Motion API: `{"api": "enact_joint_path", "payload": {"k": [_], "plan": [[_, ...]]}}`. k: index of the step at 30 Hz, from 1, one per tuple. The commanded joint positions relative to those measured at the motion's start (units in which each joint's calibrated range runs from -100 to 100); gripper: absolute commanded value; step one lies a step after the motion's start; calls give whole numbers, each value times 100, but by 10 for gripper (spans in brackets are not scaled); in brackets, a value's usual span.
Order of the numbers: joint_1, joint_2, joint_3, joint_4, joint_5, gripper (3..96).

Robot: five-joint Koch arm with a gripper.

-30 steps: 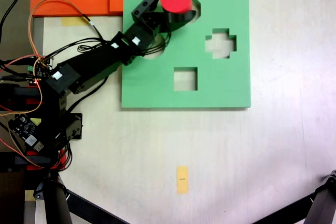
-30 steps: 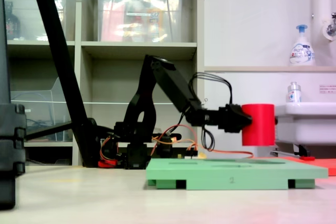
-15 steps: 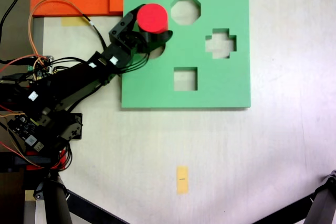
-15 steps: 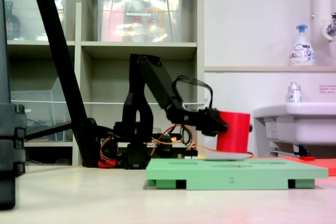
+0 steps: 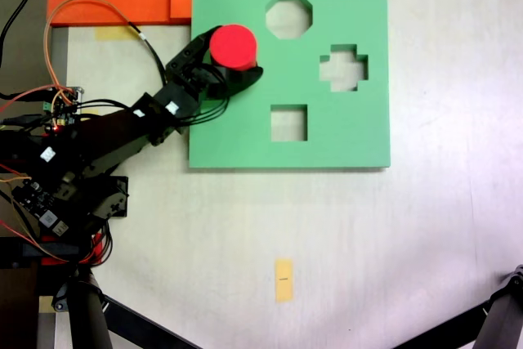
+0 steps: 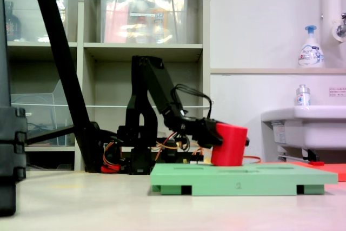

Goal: Put the cylinder block into the corresponding hole

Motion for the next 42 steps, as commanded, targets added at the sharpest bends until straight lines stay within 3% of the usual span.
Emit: {"api": "enact_joint_path", "payload": {"k": [1, 20, 25, 32, 38, 42], "plan": [[-29, -259, 39, 505, -49, 314], [-39, 1236, 19, 967, -44, 336], [5, 1669, -51, 967, -98, 623], [54, 1487, -629, 1015, -190, 938], [73, -789, -1278, 736, -288, 956], [-93, -4449, -1198, -1902, -537, 952]]}}
